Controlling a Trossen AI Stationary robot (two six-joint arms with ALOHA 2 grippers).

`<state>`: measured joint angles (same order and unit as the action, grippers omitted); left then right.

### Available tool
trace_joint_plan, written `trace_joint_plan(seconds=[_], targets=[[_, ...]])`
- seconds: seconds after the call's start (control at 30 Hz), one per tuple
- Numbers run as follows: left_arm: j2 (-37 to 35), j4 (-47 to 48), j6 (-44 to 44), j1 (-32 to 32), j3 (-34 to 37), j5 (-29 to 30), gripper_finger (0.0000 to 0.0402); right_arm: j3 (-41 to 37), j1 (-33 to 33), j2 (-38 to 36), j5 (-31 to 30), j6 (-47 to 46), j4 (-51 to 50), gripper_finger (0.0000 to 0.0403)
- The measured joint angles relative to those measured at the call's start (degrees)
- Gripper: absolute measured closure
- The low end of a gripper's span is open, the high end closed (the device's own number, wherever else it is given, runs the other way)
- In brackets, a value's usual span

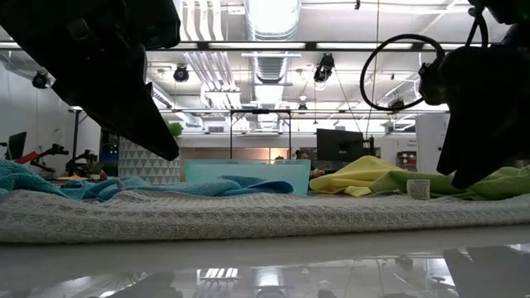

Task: Fold microfiber towels
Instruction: Fold the gray microfiber cloth

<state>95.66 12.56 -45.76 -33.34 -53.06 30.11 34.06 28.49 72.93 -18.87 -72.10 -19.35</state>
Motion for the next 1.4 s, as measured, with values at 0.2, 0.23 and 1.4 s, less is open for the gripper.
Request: trace_joint_plan(seconds=[0.2, 0.23, 1.4], targets=[[0.0, 0.5, 0.1, 0.0, 0.1, 0.0, 0.0272, -1.0, 0.0, 0.0, -0.4, -0.1, 1.8, 0.0101], [0.0, 0.5, 0.0, 0.0, 0.1, 0.0, 0.0272, -1.4, 0.0, 0.0, -0.5, -0.2, 2.2, 0.0101], [0.0, 0.3, -0.5, 0.0, 1.0, 0.0, 0.0272, -6.6, -2.3, 13.4, 2.8, 6.9, 38.4, 0.0134]])
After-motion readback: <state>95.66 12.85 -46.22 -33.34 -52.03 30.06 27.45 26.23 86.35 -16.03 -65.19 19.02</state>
